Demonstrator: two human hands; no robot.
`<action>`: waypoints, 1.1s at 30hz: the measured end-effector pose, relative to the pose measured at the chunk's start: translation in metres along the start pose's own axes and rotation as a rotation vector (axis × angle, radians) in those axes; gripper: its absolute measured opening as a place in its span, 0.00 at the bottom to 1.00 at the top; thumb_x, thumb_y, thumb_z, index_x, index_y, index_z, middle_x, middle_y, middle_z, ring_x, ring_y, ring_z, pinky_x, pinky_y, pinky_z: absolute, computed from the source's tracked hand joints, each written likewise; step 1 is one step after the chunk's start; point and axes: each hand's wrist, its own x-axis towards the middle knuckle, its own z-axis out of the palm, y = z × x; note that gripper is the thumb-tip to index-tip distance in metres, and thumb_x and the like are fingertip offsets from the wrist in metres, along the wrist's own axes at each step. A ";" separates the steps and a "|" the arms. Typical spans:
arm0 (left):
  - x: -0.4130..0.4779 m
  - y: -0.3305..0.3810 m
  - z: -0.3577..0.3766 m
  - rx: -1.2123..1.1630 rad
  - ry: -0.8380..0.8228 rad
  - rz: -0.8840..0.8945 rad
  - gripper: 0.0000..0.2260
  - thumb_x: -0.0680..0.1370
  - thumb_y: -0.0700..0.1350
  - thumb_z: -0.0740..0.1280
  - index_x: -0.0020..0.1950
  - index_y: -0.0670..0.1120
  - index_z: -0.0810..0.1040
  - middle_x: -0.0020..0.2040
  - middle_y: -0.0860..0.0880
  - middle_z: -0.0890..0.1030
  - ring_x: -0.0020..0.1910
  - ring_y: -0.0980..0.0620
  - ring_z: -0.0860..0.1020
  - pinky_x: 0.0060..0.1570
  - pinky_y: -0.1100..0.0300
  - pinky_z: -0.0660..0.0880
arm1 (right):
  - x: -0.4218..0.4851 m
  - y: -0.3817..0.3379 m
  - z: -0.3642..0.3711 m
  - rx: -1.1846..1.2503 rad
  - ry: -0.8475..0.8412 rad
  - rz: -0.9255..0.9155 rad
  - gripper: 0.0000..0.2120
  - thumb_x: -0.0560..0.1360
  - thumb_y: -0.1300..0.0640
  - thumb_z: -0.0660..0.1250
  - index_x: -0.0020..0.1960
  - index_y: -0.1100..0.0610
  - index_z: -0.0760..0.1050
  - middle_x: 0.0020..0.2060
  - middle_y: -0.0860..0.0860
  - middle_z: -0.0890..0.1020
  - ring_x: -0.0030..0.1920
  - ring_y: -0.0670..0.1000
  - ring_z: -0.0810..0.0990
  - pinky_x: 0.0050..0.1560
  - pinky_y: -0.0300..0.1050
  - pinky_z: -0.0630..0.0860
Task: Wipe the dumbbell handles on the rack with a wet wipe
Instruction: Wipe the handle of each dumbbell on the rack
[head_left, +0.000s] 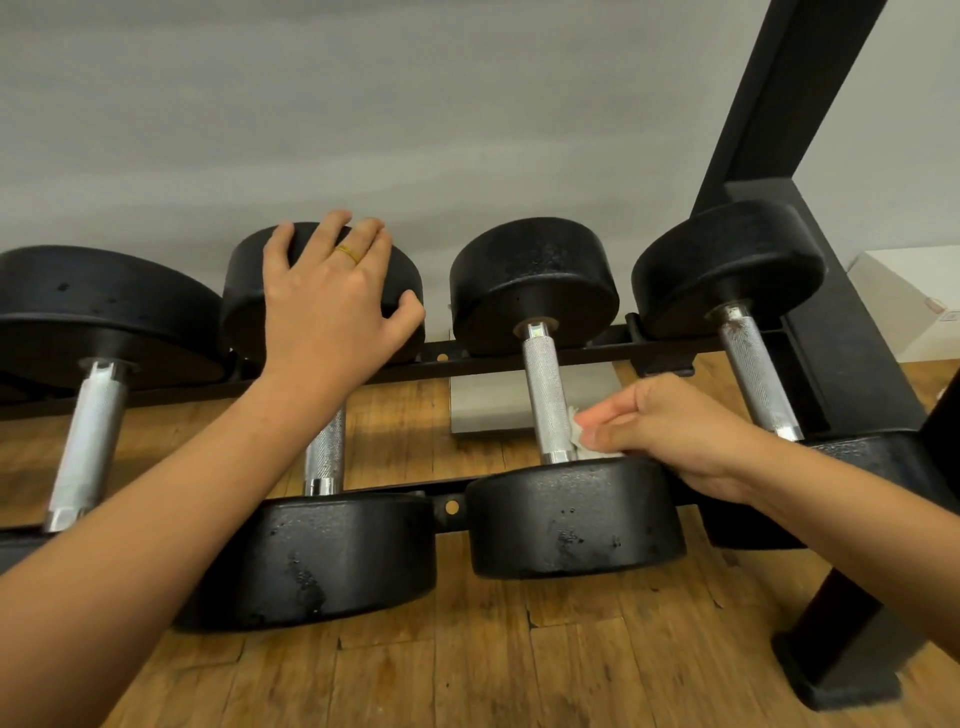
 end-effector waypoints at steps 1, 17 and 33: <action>0.000 -0.001 0.000 -0.001 0.002 -0.002 0.25 0.81 0.55 0.63 0.73 0.41 0.76 0.71 0.44 0.78 0.75 0.43 0.70 0.73 0.36 0.61 | 0.002 0.000 0.001 0.016 0.015 0.007 0.09 0.71 0.68 0.75 0.51 0.63 0.84 0.44 0.54 0.88 0.46 0.50 0.87 0.49 0.43 0.82; 0.000 0.002 0.000 -0.011 0.015 -0.006 0.24 0.81 0.55 0.63 0.71 0.41 0.77 0.71 0.44 0.78 0.75 0.43 0.70 0.73 0.37 0.60 | 0.019 0.000 0.006 0.119 0.087 -0.015 0.10 0.75 0.67 0.71 0.56 0.63 0.81 0.46 0.58 0.87 0.46 0.53 0.87 0.50 0.46 0.83; 0.000 0.000 0.003 -0.004 0.023 -0.001 0.24 0.81 0.55 0.63 0.72 0.42 0.76 0.70 0.44 0.79 0.75 0.43 0.70 0.73 0.37 0.61 | 0.032 -0.011 0.010 0.089 0.199 -0.133 0.08 0.76 0.64 0.71 0.55 0.58 0.83 0.50 0.53 0.86 0.48 0.49 0.86 0.49 0.43 0.83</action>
